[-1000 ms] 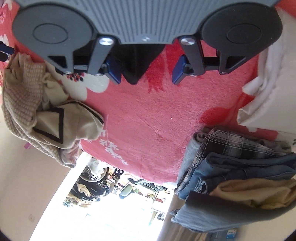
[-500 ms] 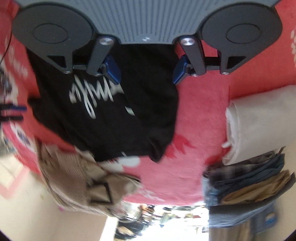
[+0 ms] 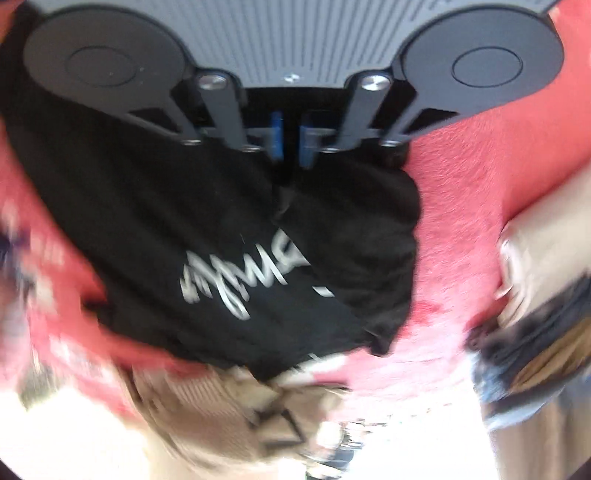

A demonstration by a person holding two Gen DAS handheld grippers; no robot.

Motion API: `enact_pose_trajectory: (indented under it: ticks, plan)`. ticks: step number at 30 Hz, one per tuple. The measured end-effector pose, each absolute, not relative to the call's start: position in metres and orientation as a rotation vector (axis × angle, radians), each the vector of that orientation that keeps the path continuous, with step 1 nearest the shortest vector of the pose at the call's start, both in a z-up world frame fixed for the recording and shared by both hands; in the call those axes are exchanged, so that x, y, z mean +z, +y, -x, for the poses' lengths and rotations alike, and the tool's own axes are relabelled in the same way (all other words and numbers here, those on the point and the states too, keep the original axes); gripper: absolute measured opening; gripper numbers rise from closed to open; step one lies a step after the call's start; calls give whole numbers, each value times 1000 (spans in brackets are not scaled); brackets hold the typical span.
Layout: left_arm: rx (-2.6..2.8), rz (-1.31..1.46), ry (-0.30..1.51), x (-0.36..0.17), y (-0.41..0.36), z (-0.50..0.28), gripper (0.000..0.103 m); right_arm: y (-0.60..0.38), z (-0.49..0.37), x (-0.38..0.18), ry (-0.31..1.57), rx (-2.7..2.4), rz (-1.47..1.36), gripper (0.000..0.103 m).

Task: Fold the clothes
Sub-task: 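Lower the black t-shirt flat onto the bedspread and open both grippers, then grasp the black t-shirt hem with the right gripper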

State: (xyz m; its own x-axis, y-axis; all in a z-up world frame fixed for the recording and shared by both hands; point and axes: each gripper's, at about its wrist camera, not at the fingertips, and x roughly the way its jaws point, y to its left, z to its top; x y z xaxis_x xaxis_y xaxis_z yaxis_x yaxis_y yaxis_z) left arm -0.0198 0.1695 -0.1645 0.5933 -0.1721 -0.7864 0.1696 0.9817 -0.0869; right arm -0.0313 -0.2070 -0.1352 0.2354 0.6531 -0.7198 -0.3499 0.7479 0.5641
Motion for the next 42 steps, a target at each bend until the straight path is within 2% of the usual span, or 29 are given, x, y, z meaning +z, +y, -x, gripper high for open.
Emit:
enact_pose_trajectory:
  ticks: [3,5,10,11,12,13,14,17,21,25,29,32,38,42]
  plan:
    - [-145,147,861,-139,205,19,5,-207,48,-132,1140,700,-319,67]
    - [-74,174,809,-119,232,15,5,-209,55,-132,1139,693,-326,66]
    - [200,142,775,-112,301,-17,8,-209,58,-138,1155,679,-331,66]
    - [256,134,768,-112,315,-24,13,-208,58,-139,1159,678,-330,66]
    - [312,126,761,-111,328,-30,28,-207,58,-141,1163,677,-329,66]
    - [368,117,754,-110,342,-37,49,-207,58,-142,1167,676,-329,66]
    - [424,109,746,-110,356,-44,55,-206,58,-144,1171,676,-329,66]
    - [539,100,738,-113,366,-42,56,-205,59,-143,1161,670,-318,66]
    - [288,161,729,-94,325,-9,57,-205,62,-140,1142,660,-302,66]
    - [-115,196,863,-96,252,29,59,-203,58,-141,1129,658,-300,66]
    - [-408,343,1028,-130,190,69,59,-198,57,-147,1130,670,-302,66]
    - [-506,353,1116,-148,159,97,59,-196,60,-149,1131,667,-285,66]
    - [-618,403,1262,-170,170,128,59,-205,74,-152,1153,647,-297,66]
    - [-564,318,1339,-177,189,142,59,-212,85,-159,1200,640,-306,66]
